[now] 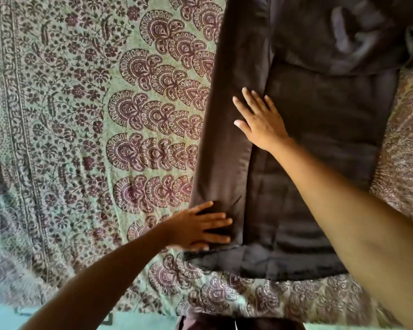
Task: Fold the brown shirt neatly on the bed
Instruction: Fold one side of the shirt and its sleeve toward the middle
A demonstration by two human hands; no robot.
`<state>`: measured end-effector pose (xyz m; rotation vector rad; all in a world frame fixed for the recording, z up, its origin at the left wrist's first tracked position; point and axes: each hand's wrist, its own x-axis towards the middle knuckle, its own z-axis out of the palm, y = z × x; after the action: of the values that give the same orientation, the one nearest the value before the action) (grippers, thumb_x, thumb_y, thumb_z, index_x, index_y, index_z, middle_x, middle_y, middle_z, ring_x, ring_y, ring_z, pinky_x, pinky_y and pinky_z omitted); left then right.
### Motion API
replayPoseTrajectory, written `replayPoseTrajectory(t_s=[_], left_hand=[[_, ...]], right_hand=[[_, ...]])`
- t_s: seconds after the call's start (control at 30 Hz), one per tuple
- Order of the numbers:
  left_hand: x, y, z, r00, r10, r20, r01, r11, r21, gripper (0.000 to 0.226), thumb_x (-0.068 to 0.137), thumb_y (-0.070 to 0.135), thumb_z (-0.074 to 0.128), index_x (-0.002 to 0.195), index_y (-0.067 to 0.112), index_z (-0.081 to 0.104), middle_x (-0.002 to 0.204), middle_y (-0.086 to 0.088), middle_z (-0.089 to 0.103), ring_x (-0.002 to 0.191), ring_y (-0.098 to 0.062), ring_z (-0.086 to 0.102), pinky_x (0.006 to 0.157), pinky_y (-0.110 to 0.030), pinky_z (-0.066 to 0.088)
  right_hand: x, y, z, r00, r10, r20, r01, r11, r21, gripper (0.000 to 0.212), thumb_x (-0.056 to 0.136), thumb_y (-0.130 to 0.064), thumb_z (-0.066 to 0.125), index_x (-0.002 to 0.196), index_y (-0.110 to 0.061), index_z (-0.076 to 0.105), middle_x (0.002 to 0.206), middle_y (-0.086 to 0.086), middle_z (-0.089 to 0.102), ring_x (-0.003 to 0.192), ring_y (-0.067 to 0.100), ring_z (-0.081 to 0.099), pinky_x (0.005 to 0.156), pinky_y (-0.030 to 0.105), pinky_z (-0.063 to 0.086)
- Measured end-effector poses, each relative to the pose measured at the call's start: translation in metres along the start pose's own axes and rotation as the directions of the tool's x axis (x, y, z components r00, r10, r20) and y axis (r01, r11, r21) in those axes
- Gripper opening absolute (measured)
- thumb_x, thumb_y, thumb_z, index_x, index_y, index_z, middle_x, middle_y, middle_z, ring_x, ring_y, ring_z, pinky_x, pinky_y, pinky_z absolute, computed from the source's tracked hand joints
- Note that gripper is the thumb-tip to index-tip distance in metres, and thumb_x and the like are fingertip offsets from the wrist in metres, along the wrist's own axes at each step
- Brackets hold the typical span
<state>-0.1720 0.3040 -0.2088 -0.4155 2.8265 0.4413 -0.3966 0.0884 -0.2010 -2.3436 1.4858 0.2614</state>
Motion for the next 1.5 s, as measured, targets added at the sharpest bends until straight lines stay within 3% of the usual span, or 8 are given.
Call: replayPoseTrajectory(t_s=[0.2, 0.3, 0.47, 0.7, 1.03, 1.23, 1.37, 1.5], left_hand=[[-0.023, 0.062, 0.011, 0.991, 0.131, -0.003, -0.131, 0.989, -0.061, 0.048, 0.096, 0.048, 0.027, 0.142, 0.035, 0.030, 0.149, 0.003, 0.037, 0.135, -0.017, 0.039, 0.116, -0.046, 0.005], [-0.001, 0.041, -0.012, 0.971, -0.096, -0.219, 0.067, 0.989, -0.133, 0.045, 0.094, 0.041, 0.035, 0.136, 0.026, 0.039, 0.139, -0.005, 0.050, 0.123, -0.022, 0.049, 0.107, -0.038, 0.026], [0.068, -0.046, -0.075, 0.783, -0.510, -0.355, 0.406, 0.853, -0.329, 0.040, 0.081, 0.026, 0.048, 0.121, 0.019, 0.053, 0.111, -0.007, 0.066, 0.092, -0.023, 0.055, 0.080, -0.033, 0.037], [0.183, -0.114, -0.158, 0.704, -0.614, -0.357, 0.482, 0.783, -0.394, 0.041, 0.082, 0.038, 0.039, 0.102, 0.017, 0.068, 0.093, -0.003, 0.069, 0.095, -0.028, 0.063, 0.082, -0.036, 0.047], [0.321, -0.148, -0.204, 0.659, -0.747, -0.088, 0.666, 0.634, -0.392, 0.051, 0.089, 0.030, 0.055, 0.138, 0.022, 0.040, 0.142, -0.008, 0.039, 0.128, -0.032, 0.039, 0.102, -0.045, 0.035], [0.370, -0.152, -0.203, 0.610, -0.792, 0.036, 0.734, 0.547, -0.402, 0.060, 0.088, 0.032, 0.056, 0.143, 0.026, 0.031, 0.153, -0.006, 0.024, 0.133, -0.036, 0.032, 0.102, -0.050, 0.037], [0.375, -0.149, -0.194, 0.569, -0.822, -0.024, 0.774, 0.545, -0.323, 0.059, 0.087, 0.033, 0.057, 0.141, 0.028, 0.033, 0.151, -0.004, 0.026, 0.132, -0.033, 0.031, 0.099, -0.052, 0.036], [0.376, -0.145, -0.189, 0.558, -0.829, -0.022, 0.782, 0.535, -0.320, 0.060, 0.089, 0.032, 0.054, 0.143, 0.028, 0.029, 0.154, -0.003, 0.020, 0.135, -0.031, 0.027, 0.101, -0.054, 0.033]], right_hand=[[-0.001, -0.003, -0.019, 0.998, 0.007, 0.057, -0.012, 0.996, 0.084, 0.059, 0.096, -0.037, 0.039, 0.147, -0.019, 0.017, 0.157, 0.008, 0.008, 0.144, 0.022, 0.009, 0.116, 0.041, 0.005], [-0.020, 0.000, -0.028, 0.994, 0.073, -0.082, -0.050, 0.965, 0.257, 0.054, 0.095, -0.031, 0.044, 0.144, -0.012, 0.029, 0.152, 0.011, 0.025, 0.141, 0.024, 0.023, 0.114, 0.040, 0.013], [-0.060, 0.035, -0.042, 0.877, 0.380, -0.294, -0.215, 0.858, 0.466, 0.048, 0.089, -0.024, 0.048, 0.133, -0.005, 0.046, 0.136, 0.017, 0.049, 0.124, 0.032, 0.048, 0.102, 0.042, 0.037], [-0.110, 0.119, -0.063, 0.664, 0.597, -0.451, -0.354, 0.782, 0.514, 0.045, 0.086, -0.030, 0.042, 0.118, -0.003, 0.058, 0.114, 0.015, 0.063, 0.101, 0.035, 0.061, 0.082, 0.045, 0.051], [-0.143, 0.253, -0.064, 0.447, 0.885, -0.127, -0.577, 0.394, 0.716, 0.039, 0.092, -0.020, 0.051, 0.129, -0.009, 0.046, 0.125, 0.012, 0.055, 0.108, 0.026, 0.057, 0.074, 0.024, 0.040], [-0.117, 0.303, -0.064, 0.320, 0.947, 0.001, -0.595, 0.201, 0.778, 0.042, 0.091, -0.035, 0.051, 0.121, -0.006, 0.051, 0.115, 0.015, 0.063, 0.103, 0.032, 0.060, 0.082, 0.041, 0.051], [-0.098, 0.322, -0.064, 0.182, 0.971, 0.152, -0.466, -0.051, 0.883, 0.054, 0.083, -0.045, 0.062, 0.114, -0.002, 0.054, 0.113, 0.016, 0.063, 0.103, 0.034, 0.060, 0.084, 0.046, 0.050], [-0.094, 0.342, -0.059, 0.197, 0.922, 0.333, -0.356, -0.249, 0.900, 0.042, 0.080, -0.038, 0.068, 0.102, -0.001, 0.066, 0.100, 0.014, 0.069, 0.094, 0.031, 0.065, 0.081, 0.042, 0.054]])
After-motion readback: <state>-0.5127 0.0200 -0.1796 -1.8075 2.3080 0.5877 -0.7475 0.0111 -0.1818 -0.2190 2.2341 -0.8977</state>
